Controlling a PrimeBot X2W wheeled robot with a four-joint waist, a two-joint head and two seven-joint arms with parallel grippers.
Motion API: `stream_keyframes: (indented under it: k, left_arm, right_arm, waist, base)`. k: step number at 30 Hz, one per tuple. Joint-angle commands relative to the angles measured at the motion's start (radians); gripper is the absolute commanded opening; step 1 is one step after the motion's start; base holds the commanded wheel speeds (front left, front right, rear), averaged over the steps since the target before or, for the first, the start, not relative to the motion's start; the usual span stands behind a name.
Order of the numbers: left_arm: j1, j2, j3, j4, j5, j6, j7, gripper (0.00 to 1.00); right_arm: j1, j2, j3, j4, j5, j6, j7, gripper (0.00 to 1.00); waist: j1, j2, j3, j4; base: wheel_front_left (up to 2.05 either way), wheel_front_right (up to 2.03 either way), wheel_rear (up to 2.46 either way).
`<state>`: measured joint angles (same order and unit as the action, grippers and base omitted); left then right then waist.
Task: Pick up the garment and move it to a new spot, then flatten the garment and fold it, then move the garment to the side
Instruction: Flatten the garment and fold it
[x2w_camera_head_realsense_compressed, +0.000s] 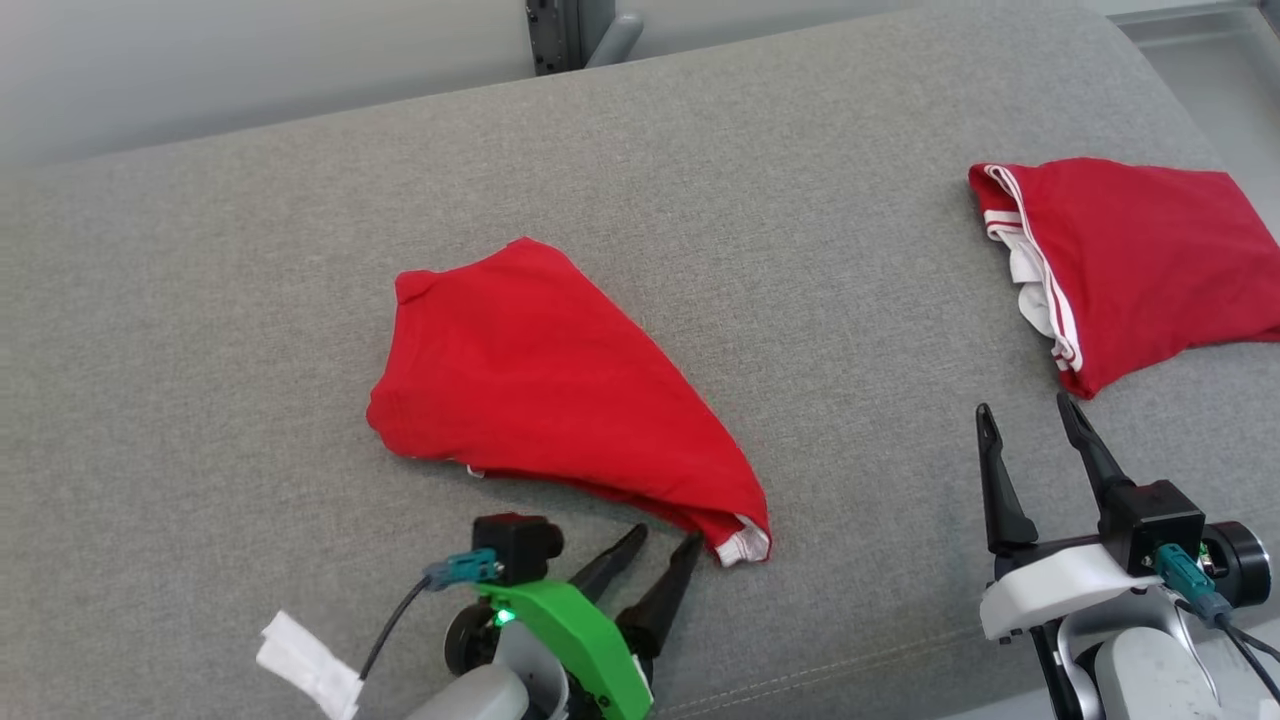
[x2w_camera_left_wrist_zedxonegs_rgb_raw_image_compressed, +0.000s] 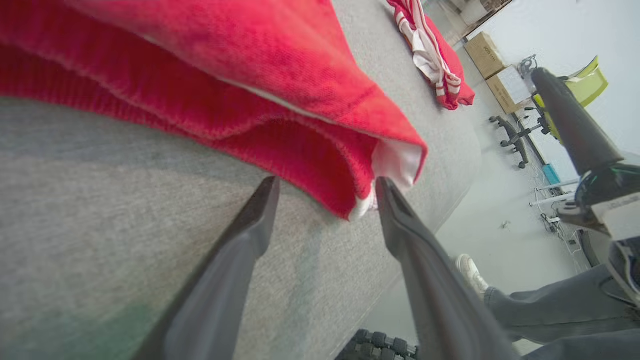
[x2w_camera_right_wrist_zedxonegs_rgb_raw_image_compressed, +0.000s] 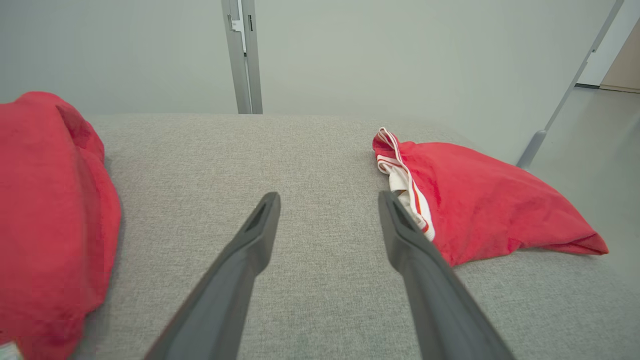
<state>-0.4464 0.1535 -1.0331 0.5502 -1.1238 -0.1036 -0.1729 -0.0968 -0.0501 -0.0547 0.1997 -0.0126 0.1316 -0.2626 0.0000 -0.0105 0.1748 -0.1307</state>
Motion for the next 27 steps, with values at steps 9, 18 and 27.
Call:
stream_keyframes:
  k: [9,18,27]
  left_arm:
    - [0.079,0.177,0.261,-0.175,-0.139,0.128,-0.075,1.0]
    - [0.022,0.184,0.354,-0.055,-0.201,0.107,-0.031,1.0]
    - [-0.058,0.155,0.378,0.086,-0.283,-0.002,0.052,1.0]
  right_arm:
    - [0.019,-0.001,0.006,0.002,-0.023,-0.002,-0.003,1.0]
    - [0.009,-0.001,0.026,0.004,-0.025,-0.002,-0.003,1.0]
    - [0.001,-0.001,0.024,0.0,-0.025,-0.002,-0.003,1.0]
  waist:
    - [0.0,0.0105,-0.039,0.062]
    - [0.0,0.0105,-0.025,0.047]
    - [0.0,0.0105,0.005,0.019]
  base:
    - [0.0,0.0,0.0]
    - [0.0,0.0,0.0]
    - [0.0,0.0,0.0]
